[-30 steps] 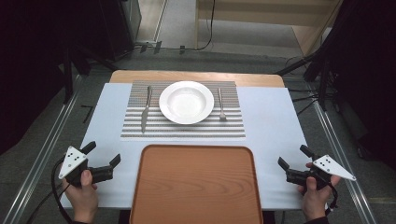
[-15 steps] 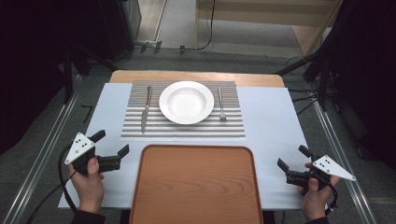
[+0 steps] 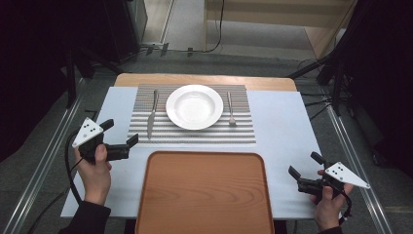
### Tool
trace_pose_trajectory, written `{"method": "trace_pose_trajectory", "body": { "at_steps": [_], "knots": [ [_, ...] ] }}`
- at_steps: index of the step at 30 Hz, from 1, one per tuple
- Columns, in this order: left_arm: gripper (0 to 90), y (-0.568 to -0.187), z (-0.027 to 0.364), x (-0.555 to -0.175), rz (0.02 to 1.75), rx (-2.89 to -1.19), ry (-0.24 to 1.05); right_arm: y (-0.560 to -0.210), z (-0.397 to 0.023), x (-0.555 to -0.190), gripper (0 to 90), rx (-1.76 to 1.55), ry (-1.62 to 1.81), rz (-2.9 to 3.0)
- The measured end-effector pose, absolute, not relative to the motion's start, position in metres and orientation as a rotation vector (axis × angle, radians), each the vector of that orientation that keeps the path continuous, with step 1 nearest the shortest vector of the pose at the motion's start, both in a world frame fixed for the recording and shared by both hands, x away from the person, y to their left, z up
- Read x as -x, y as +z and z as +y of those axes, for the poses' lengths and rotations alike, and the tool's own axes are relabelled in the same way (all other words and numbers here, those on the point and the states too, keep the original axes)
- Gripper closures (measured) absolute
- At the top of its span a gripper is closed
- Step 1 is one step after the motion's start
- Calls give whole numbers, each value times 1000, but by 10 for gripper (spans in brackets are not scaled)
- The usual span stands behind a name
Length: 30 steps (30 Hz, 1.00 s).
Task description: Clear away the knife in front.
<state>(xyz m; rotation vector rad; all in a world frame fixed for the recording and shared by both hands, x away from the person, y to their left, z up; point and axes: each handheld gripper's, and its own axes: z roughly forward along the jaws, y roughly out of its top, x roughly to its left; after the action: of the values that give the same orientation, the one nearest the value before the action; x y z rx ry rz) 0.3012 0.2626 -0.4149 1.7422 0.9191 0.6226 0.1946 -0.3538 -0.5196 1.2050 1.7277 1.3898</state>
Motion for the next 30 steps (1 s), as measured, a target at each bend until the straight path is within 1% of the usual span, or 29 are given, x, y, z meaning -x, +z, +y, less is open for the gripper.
{"method": "trace_pose_trajectory", "body": {
  "at_steps": [12, 30],
  "knots": [
    [0, -411, 246, -331, 926, -1783, 573, -520, -354, -195, 0, -1203, 1391, 1739],
    [0, -406, 242, -368, 995, -1811, 533, -521, -354, -195, 0, -1199, 1395, 1745]
  ]
}}
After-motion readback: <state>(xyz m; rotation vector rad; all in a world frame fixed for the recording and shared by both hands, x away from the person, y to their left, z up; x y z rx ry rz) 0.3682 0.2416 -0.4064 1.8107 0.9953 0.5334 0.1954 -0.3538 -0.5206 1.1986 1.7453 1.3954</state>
